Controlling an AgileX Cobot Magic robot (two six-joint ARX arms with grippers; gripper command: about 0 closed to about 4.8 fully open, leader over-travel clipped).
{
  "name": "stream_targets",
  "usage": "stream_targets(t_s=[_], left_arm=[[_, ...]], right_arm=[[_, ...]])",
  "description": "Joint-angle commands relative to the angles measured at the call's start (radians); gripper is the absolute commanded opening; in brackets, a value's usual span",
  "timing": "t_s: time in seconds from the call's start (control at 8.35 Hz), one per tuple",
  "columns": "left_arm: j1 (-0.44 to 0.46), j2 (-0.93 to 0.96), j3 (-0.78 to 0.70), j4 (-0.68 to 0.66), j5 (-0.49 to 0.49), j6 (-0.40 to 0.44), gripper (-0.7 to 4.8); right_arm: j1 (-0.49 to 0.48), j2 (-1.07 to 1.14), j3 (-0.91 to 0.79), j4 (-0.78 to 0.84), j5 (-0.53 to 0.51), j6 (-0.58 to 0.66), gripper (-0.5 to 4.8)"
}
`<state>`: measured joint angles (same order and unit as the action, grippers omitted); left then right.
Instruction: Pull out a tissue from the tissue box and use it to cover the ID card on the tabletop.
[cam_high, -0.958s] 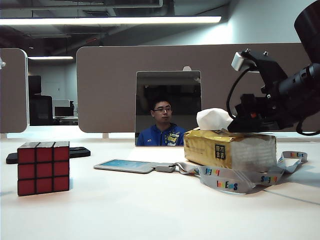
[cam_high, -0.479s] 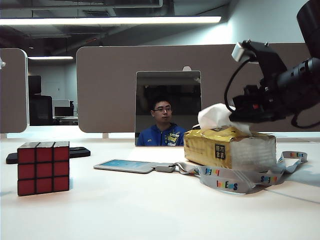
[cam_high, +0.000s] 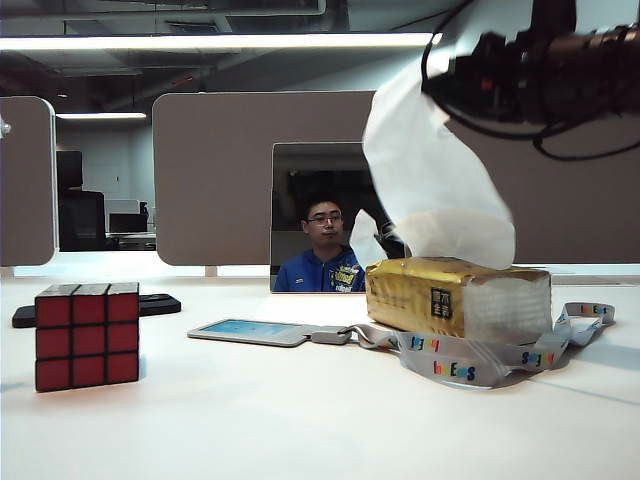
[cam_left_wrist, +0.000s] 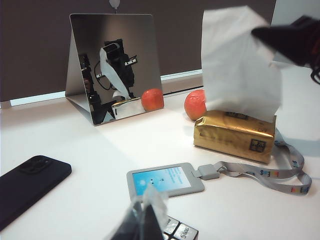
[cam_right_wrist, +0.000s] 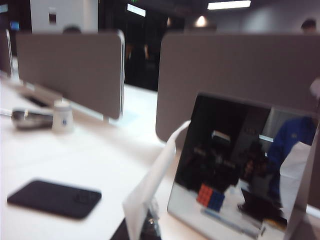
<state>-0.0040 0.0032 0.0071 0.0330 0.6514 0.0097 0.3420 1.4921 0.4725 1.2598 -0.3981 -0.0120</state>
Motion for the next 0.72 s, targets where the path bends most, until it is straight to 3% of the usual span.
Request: stream_targets(t_s=[0.12, 0.36, 0.48, 0.72], left_arm=[[-0.001, 0.001, 0.004, 0.013, 0.0, 0.001, -0.06], [-0.001, 0.001, 0.004, 0.013, 0.0, 0.001, -0.06], [-0.001, 0.001, 0.004, 0.013, 0.0, 0.001, -0.06], [-0.001, 0.001, 0.004, 0.013, 0.0, 0.001, -0.06]], right_arm=[[0.057, 0.0, 0.024, -0.172, -0.124, 0.045, -0.03], [0.09, 0.031, 0.079, -0.273, -0.142, 0.045, -0.02], [0.132, 0.16, 0.196, -0.298, -0.166, 0.046, -0.02], [0.14, 0.205, 0.328, -0.318, -0.155, 0.046, -0.02]])
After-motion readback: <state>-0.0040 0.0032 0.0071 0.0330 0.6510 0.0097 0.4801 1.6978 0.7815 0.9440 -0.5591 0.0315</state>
